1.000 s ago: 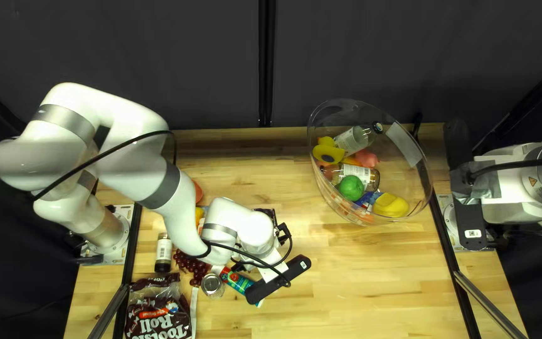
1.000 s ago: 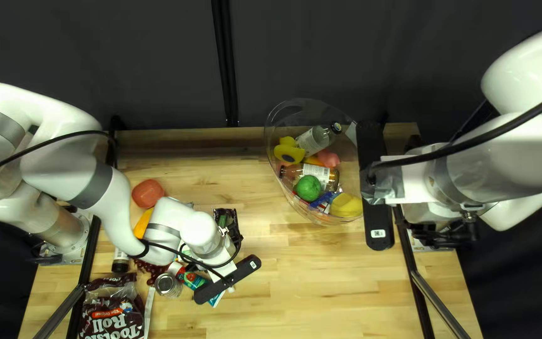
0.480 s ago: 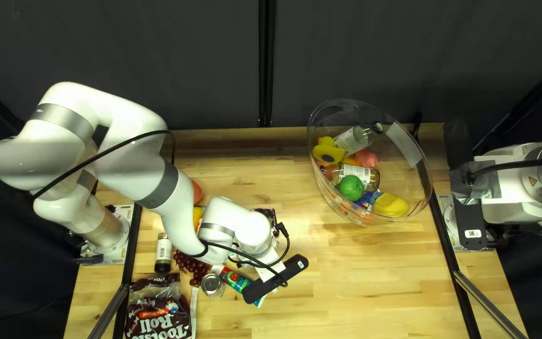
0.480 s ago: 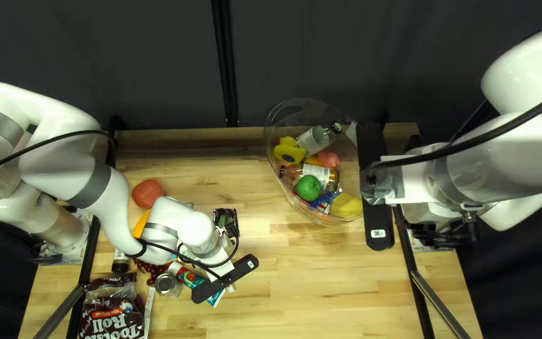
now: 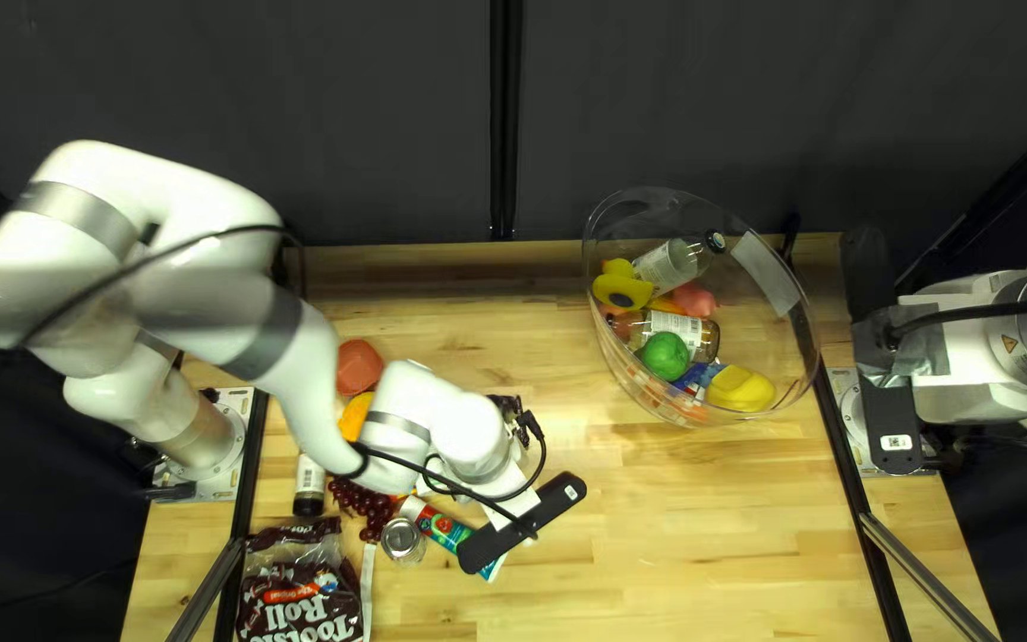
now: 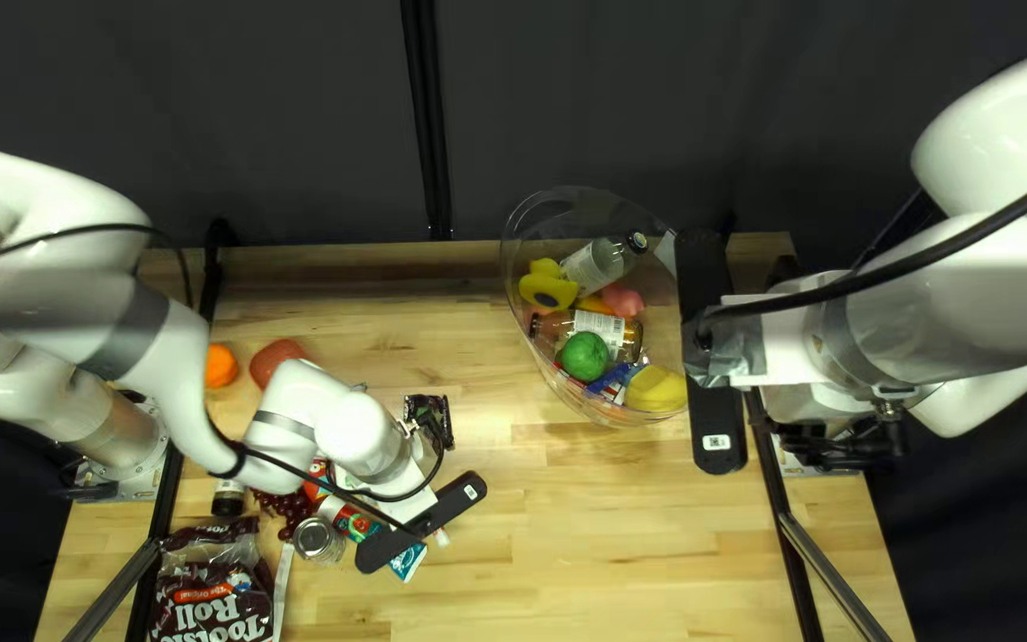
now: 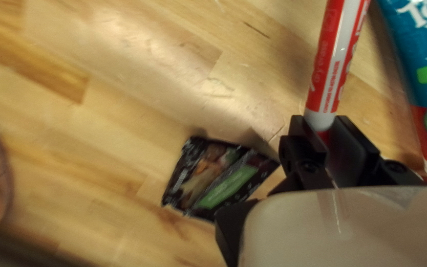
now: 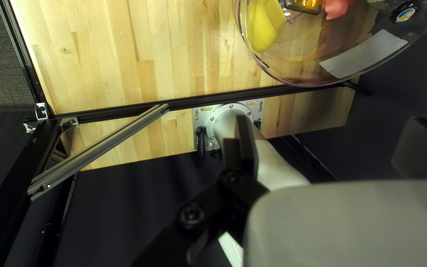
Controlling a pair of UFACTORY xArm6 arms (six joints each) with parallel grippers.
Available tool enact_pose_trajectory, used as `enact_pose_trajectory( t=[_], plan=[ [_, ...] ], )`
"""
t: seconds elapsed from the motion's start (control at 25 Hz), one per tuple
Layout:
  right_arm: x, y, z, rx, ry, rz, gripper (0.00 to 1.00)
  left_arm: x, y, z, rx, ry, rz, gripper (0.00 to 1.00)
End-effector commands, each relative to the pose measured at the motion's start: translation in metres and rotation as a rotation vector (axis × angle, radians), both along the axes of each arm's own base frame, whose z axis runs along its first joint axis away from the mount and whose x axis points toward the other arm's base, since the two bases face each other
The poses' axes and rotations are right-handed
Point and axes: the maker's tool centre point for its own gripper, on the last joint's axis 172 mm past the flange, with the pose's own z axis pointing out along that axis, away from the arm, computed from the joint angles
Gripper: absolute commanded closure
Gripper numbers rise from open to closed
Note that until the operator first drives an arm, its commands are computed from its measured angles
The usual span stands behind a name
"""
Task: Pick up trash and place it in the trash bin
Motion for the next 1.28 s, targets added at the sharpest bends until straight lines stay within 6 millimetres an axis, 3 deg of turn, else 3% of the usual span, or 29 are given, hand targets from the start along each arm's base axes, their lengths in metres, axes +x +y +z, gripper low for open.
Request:
enact_pose_trajectory(
  t=[0.04, 0.24, 0.44, 0.64, 0.88, 0.92, 0.96, 1.0, 1.16, 1.28],
  plan=[
    [0.0, 0.0, 0.0, 0.0, 0.0, 0.0, 0.0, 0.026, 0.033, 0.056, 0.046, -0.059, 0.015, 1.0],
    [0.0, 0.0, 0.0, 0.0, 0.0, 0.0, 0.0, 0.071, 0.069, 0.122, 0.132, -0.123, 0.024, 1.0],
    [0.0, 0.0, 0.0, 0.0, 0.0, 0.0, 0.0, 0.118, 0.12, 0.163, 0.212, -0.188, 0.053, 1.0],
    [0.0, 0.0, 0.0, 0.0, 0.0, 0.0, 0.0, 0.156, 0.176, 0.166, 0.219, -0.241, 0.113, 1.0],
    [0.0, 0.0, 0.0, 0.0, 0.0, 0.0, 0.0, 0.196, 0.201, 0.148, 0.182, -0.258, 0.18, 0.98],
    [0.0, 0.0, 0.0, 0.0, 0.0, 0.0, 0.0, 0.2, 0.201, 0.146, 0.172, -0.258, 0.195, 0.75],
    [0.0, 0.0, 0.0, 0.0, 0.0, 0.0, 0.0, 0.2, 0.199, 0.146, 0.168, -0.258, 0.202, 0.16],
    [0.0, 0.0, 0.0, 0.0, 0.0, 0.0, 0.0, 0.198, 0.195, 0.148, 0.16, -0.257, 0.213, 0.0],
    [0.0, 0.0, 0.0, 0.0, 0.0, 0.0, 0.0, 0.184, 0.173, 0.159, 0.148, -0.243, 0.233, 0.0],
    [0.0, 0.0, 0.0, 0.0, 0.0, 0.0, 0.0, 0.168, 0.14, 0.163, 0.132, -0.211, 0.223, 0.0]
  ],
)
